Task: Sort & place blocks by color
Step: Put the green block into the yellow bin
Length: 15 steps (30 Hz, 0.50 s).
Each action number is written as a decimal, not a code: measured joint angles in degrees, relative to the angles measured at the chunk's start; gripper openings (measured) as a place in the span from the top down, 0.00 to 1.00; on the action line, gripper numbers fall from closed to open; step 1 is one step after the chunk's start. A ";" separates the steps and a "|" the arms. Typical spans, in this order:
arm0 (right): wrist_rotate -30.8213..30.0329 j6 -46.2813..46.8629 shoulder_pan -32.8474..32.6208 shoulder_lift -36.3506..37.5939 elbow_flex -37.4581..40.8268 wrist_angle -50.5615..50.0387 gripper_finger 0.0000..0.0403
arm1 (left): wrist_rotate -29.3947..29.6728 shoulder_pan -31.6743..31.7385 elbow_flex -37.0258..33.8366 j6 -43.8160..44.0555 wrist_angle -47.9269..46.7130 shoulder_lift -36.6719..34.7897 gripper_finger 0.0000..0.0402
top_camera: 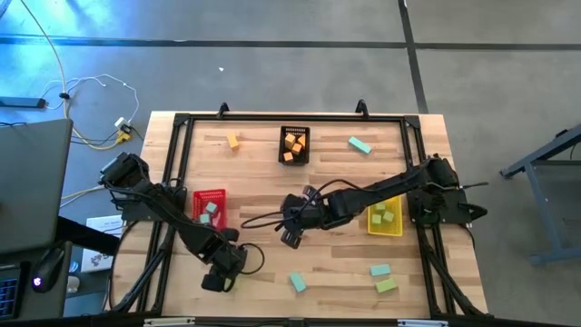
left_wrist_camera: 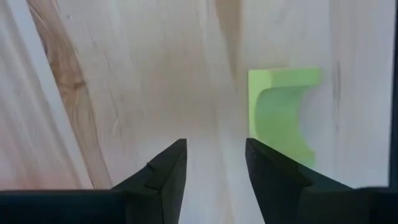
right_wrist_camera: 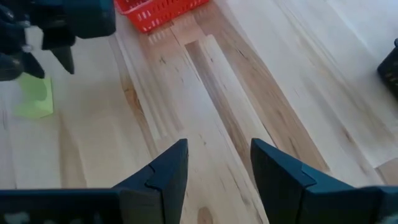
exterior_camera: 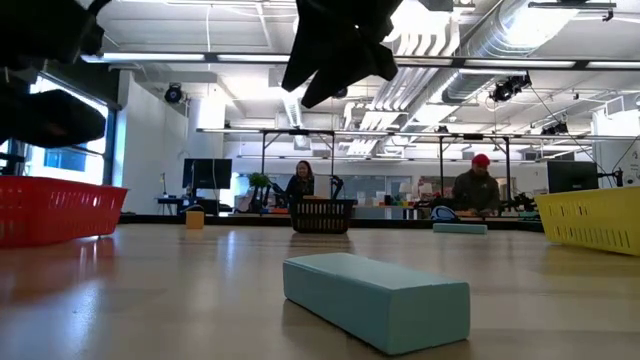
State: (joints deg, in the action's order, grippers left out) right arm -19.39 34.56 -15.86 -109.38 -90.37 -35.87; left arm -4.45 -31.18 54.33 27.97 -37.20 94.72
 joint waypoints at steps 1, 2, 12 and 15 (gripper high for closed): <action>-0.01 0.02 0.00 0.00 0.00 -0.22 0.61 | -0.07 -0.10 0.49 0.24 -0.69 0.00 0.62; 0.00 0.01 -0.01 0.00 0.00 -0.37 0.61 | -0.08 -0.34 0.88 0.56 -1.40 0.00 0.62; 0.00 0.09 -0.03 0.00 0.13 -0.38 0.61 | 0.61 -6.81 4.82 8.46 -0.79 0.00 0.63; 0.01 0.13 -0.04 0.00 0.13 -0.35 0.61 | 0.63 -8.30 4.67 10.86 0.69 0.00 0.63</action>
State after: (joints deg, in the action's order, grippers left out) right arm -19.38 34.70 -15.90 -109.38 -90.24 -36.22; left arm -3.82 -39.48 59.00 38.82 -36.51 94.72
